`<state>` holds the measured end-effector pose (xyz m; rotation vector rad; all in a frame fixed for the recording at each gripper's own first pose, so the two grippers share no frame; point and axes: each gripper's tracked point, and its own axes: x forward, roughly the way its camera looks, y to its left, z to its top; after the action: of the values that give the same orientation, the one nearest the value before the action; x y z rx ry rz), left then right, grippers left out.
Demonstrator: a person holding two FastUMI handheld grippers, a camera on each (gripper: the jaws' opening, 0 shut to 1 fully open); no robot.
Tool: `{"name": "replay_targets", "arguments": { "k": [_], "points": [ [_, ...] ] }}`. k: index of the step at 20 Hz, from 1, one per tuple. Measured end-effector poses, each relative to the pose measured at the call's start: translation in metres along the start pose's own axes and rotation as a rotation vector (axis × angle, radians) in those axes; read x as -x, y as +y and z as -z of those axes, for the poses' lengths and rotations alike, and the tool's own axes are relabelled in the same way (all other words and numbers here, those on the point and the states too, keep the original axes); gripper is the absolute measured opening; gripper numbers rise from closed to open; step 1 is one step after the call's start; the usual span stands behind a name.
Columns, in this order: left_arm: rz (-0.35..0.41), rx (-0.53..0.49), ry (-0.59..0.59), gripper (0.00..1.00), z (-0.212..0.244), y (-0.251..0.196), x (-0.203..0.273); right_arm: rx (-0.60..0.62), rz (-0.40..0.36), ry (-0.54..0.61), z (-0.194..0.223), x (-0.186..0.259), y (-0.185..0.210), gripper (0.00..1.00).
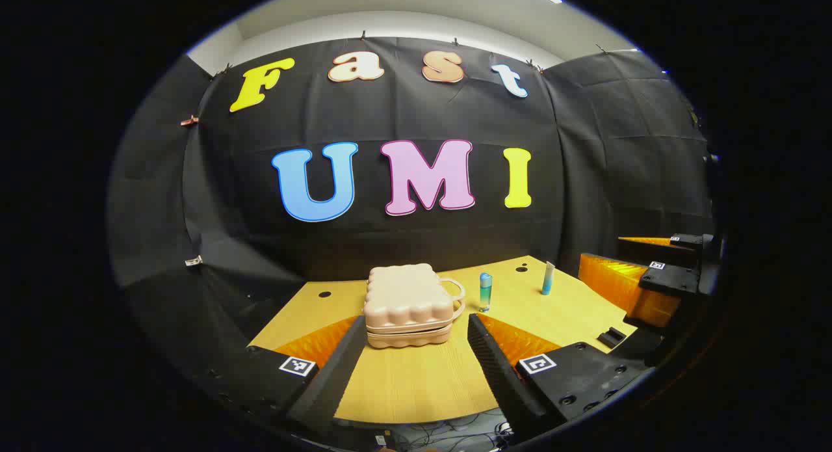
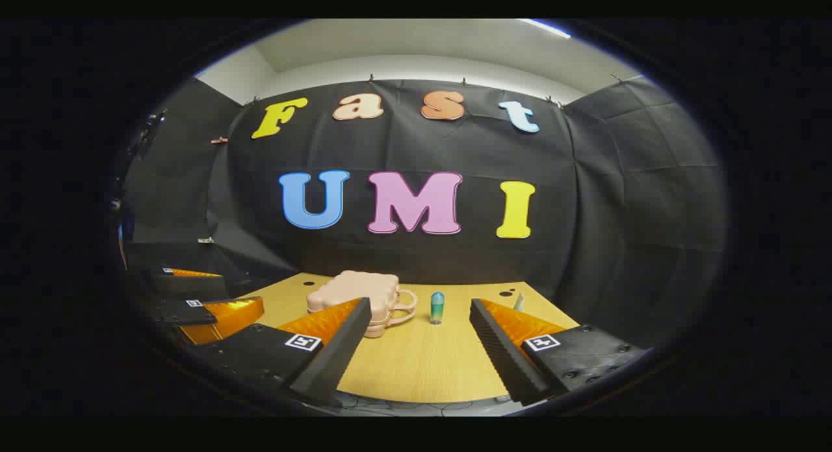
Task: First open the suitcase, pack the skin care products into it, and then close the suitcase.
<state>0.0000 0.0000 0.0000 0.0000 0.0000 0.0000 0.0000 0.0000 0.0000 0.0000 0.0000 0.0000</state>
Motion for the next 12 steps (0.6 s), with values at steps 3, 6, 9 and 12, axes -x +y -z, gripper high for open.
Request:
{"name": "replay_targets", "arguments": {
  "k": [3, 6, 9, 12],
  "points": [
    [0.041, -0.001, -0.02, 0.98, -0.012, -0.003, -0.013, 0.025, 0.02, -0.012, -0.005, -0.014, -0.011, 0.97],
    [0.009, -0.024, -0.035, 0.98, -0.025, 0.006, -0.03, -0.017, 0.037, 0.003, -0.002, -0.033, -0.017, 0.97],
    [0.015, -0.041, -0.04, 0.98, -0.029, -0.002, -0.042, -0.015, 0.032, 0.028, 0.004, -0.047, -0.022, 0.97],
    [0.0, -0.127, -0.02, 0.98, -0.024, -0.002, -0.057, -0.008, 0.048, 0.007, 0.002, -0.059, -0.035, 0.96]
  ]
}}
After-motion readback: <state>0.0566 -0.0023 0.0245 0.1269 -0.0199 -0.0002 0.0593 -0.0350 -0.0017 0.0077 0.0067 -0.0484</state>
